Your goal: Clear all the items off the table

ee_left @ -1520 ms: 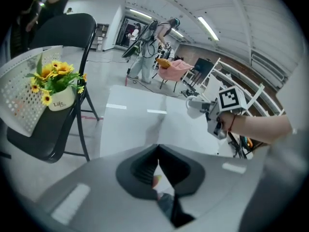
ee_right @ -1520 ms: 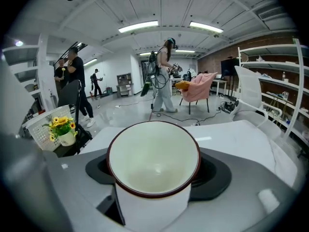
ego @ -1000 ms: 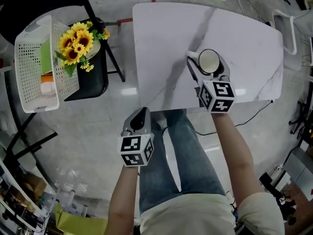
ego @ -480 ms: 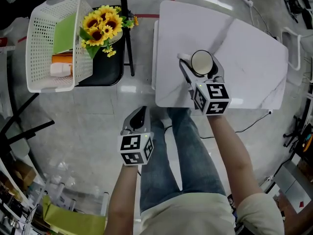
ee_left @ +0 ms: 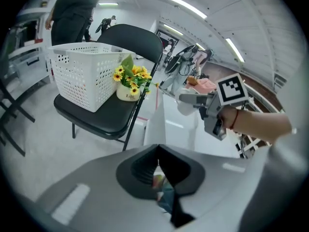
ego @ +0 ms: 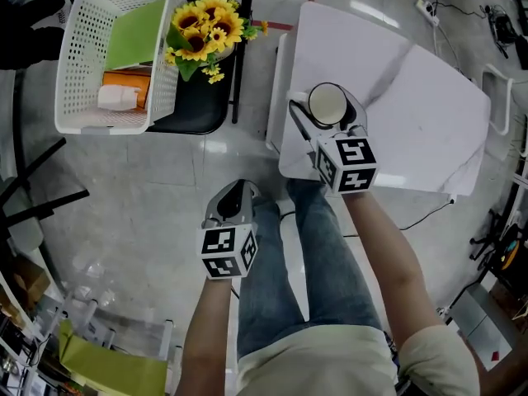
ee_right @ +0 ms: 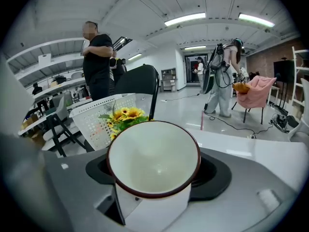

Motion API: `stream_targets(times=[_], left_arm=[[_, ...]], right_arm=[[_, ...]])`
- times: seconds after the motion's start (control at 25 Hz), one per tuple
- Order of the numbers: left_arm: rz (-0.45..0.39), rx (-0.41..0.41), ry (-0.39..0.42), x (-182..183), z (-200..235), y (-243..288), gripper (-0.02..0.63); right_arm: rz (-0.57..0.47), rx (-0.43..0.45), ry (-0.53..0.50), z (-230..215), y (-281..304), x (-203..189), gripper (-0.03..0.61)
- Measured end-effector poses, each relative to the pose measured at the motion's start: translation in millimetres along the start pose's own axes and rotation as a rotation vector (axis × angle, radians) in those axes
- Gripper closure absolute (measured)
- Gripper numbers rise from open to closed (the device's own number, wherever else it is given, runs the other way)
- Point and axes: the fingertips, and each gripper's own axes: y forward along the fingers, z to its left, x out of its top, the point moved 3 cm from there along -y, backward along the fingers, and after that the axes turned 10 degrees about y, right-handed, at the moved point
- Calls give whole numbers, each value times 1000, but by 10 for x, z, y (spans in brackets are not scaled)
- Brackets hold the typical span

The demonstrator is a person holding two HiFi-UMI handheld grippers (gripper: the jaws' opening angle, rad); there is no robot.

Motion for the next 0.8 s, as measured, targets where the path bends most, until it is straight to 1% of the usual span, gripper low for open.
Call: stream_targets(times=[0.4, 0.8], left_arm=[[-5, 26, -54, -150, 284, -119, 604], [-12, 65, -125, -324, 558, -185, 604]], right_arm=[[45, 104, -71, 638, 357, -65, 172], [101, 197, -149, 1205, 783, -251, 172]])
